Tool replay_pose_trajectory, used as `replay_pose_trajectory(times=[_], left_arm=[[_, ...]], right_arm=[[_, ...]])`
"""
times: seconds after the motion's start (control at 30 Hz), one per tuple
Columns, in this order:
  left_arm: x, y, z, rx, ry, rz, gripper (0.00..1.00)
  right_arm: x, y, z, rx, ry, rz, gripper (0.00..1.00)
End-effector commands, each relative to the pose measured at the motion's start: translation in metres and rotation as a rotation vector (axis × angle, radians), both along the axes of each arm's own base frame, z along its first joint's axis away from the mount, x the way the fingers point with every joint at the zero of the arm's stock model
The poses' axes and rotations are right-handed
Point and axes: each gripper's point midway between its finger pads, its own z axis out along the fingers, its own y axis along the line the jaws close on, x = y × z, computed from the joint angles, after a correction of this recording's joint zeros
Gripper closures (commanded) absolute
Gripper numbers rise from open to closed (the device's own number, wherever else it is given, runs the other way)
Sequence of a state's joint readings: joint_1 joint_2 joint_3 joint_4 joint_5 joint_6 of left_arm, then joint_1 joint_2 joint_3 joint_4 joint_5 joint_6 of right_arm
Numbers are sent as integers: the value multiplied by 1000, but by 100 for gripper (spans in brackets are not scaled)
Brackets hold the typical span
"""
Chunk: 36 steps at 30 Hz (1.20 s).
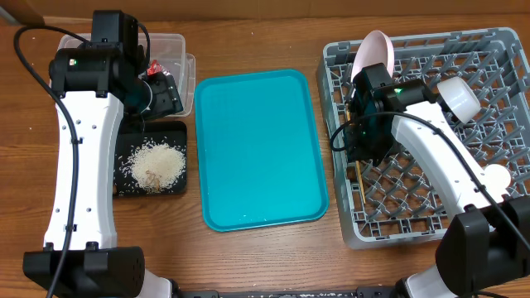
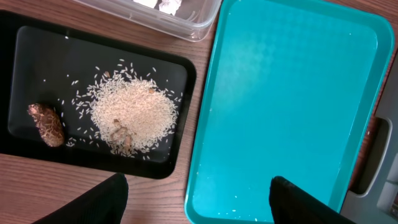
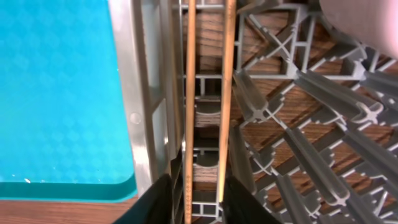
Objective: Sort waste into correct bins and load items into the dishwasher
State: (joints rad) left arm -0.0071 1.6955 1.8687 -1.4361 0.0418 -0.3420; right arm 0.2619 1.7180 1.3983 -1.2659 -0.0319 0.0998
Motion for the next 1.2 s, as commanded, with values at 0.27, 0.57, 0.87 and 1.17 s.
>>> replay_pose_trajectory(times=[0.27, 0.57, 0.87, 1.17], left_arm=[[2, -53, 8, -46, -69, -315, 15], [-17, -77, -2, 52, 1, -493, 0], [-56, -54, -13, 45, 204, -354, 0], [-90, -51, -9, 20, 244, -303, 0]], right_arm=[[39, 47, 37, 318, -113, -87, 53], [67, 20, 94, 279, -247, -97, 19], [28, -22, 79, 146, -77, -187, 17], [3, -31, 95, 120, -94, -196, 17]])
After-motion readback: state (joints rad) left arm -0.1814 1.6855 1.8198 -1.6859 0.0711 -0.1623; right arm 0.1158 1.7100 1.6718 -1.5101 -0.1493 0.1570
